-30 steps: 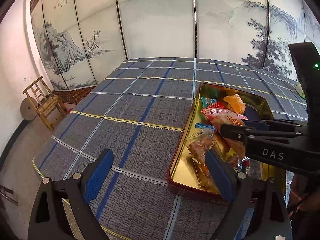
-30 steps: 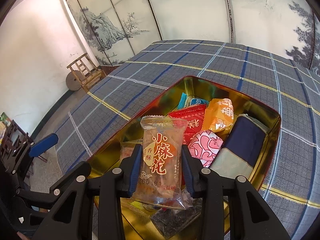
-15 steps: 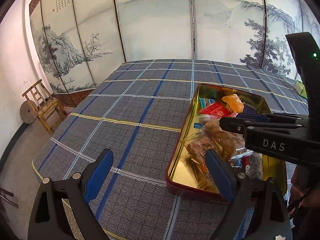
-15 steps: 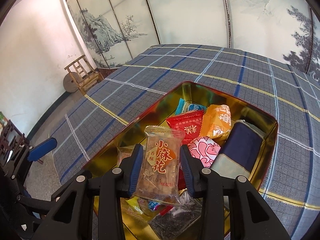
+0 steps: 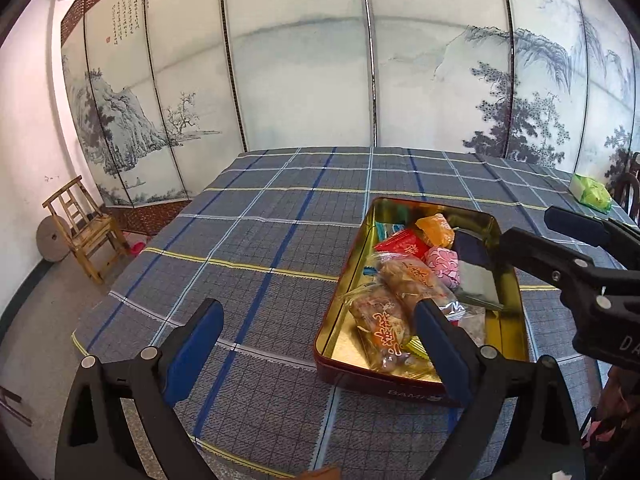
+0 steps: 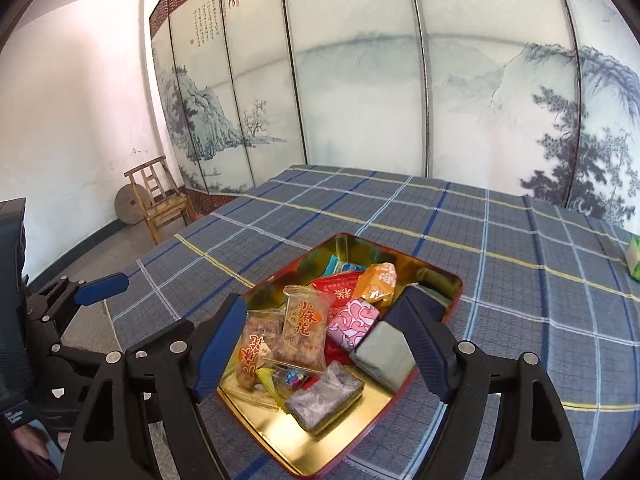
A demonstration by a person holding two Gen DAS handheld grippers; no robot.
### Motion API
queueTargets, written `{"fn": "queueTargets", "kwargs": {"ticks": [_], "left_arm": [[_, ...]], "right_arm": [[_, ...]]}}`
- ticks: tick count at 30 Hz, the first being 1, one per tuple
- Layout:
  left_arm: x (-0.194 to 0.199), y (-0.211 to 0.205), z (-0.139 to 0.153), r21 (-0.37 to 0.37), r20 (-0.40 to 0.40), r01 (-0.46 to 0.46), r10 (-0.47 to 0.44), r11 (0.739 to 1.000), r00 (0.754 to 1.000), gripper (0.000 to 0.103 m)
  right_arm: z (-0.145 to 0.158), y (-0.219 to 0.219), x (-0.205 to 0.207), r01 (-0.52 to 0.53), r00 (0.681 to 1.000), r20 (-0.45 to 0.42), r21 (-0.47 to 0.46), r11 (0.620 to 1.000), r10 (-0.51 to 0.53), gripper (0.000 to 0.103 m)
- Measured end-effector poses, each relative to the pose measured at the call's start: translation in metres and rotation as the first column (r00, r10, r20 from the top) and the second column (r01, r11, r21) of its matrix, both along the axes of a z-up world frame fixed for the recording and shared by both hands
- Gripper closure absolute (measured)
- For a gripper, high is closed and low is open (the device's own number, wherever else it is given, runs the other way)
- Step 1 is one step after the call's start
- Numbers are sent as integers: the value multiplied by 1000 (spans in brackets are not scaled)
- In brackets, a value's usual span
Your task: Organize snacks
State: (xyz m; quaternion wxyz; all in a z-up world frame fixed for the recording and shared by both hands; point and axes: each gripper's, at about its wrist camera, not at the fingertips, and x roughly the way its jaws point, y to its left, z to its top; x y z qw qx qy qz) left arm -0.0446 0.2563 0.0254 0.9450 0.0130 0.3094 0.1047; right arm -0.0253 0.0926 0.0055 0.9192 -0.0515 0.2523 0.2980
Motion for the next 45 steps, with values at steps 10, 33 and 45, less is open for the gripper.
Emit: {"fn": "queueTargets", "kwargs": {"ticks": [10, 33, 45], "left_arm": [[-27, -22, 30, 30, 95, 12, -15, 999, 995, 1], [-62, -41, 57, 0, 164, 65, -64, 998, 984, 0], [-69, -43, 56, -12, 166, 40, -38, 999, 985, 0]], "right_arm": [[24, -33, -45, 37, 992, 123, -7, 999, -36, 13], [55, -71, -94, 91, 969, 225, 49, 995, -100, 5], [58, -74, -101, 93, 966, 237, 50, 994, -103, 4]]}}
